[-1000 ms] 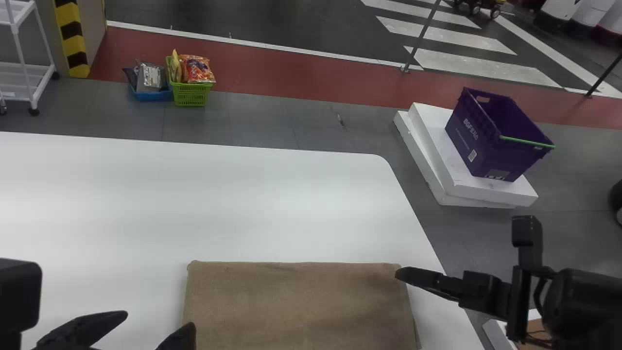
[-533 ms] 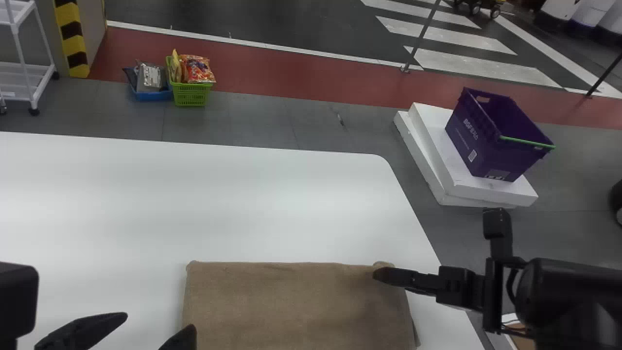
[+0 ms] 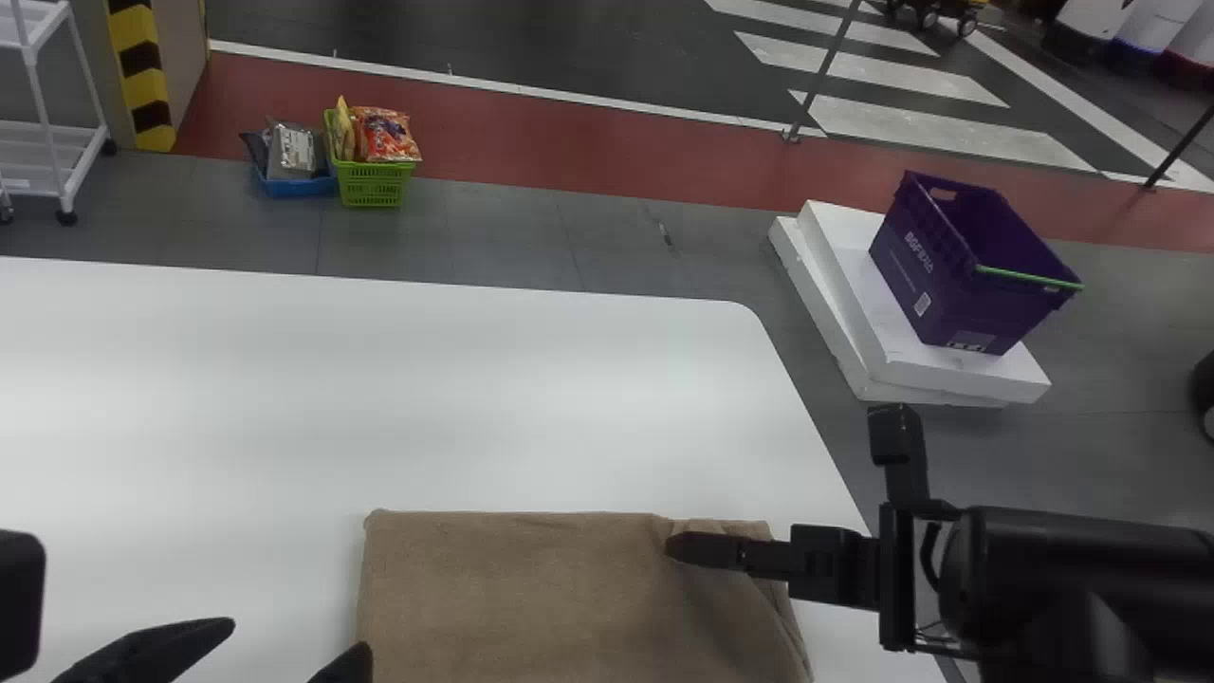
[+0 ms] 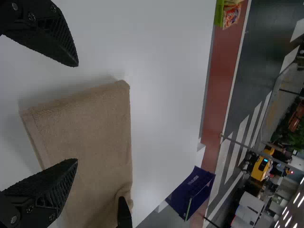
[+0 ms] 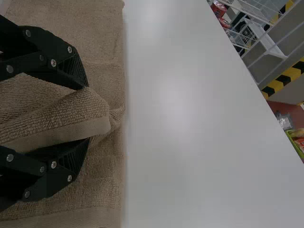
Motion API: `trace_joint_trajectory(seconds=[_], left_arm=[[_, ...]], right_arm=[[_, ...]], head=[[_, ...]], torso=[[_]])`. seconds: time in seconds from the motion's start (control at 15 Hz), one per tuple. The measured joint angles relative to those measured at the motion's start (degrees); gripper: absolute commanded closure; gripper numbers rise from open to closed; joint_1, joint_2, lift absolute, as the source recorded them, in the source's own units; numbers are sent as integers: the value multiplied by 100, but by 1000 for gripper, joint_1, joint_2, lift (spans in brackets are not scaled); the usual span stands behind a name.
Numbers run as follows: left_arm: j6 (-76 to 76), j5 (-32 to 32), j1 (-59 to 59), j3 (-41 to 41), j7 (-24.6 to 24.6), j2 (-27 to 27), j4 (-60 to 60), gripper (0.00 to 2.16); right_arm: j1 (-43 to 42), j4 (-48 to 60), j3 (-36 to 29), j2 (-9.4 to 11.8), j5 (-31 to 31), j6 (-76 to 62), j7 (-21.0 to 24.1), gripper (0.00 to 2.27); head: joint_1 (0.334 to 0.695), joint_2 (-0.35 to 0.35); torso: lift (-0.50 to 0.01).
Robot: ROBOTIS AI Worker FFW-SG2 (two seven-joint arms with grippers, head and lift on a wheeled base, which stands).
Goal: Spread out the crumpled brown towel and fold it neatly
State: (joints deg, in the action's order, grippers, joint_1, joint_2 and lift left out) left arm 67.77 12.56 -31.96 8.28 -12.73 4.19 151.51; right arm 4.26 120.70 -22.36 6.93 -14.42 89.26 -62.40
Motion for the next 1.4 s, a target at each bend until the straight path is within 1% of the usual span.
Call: trace_joint_trajectory(seconds=[0.07,0.27,0.47,0.53,0.6,0.67,0.8,0.87,1.0,1.13,1.4], left_arm=[[-40,0,-26,-6,-2,5,4,107],[-97,1,-42,-35,-9,11,-28,107],[-103,101,-30,-36,-101,8,-51,113],[-139,160,-30,4,-137,5,-86,188],[-280,180,-34,78,-144,6,-152,360],[-488,167,-37,159,-139,6,-236,718],[-1150,102,-20,315,-113,9,-474,1875],[-1386,36,-6,409,-70,11,-553,2142],[-1641,-163,73,687,-58,21,-718,2142],[-1771,-279,213,986,-57,95,-998,2142],[-2649,-682,417,1632,135,117,-1821,2142]], right_arm=[[25,104,-100,-5,-13,0,-2,174],[238,557,-536,11,-25,0,-13,137],[432,601,-778,107,-31,0,-23,140],[489,527,-804,127,-25,0,-52,154],[563,482,-834,132,12,0,-113,171],[654,476,-885,127,62,0,-152,178],[860,449,-1283,61,331,0,-165,178],[903,384,-1584,45,530,0,-190,178],[946,192,-2331,37,971,0,-305,178],[1029,55,-2737,37,1182,0,-393,178],[1206,35,-2953,7,1455,0,-431,178]], head=[[695,-350],[695,-350],[695,-350],[695,-350],[695,-350],[695,-350],[695,-350],[695,-350],[695,-350],[695,-350],[695,-350]], torso=[[-126],[-126],[-126],[-126],[-126],[-126],[-126],[-126],[-126],[-126],[-126]])
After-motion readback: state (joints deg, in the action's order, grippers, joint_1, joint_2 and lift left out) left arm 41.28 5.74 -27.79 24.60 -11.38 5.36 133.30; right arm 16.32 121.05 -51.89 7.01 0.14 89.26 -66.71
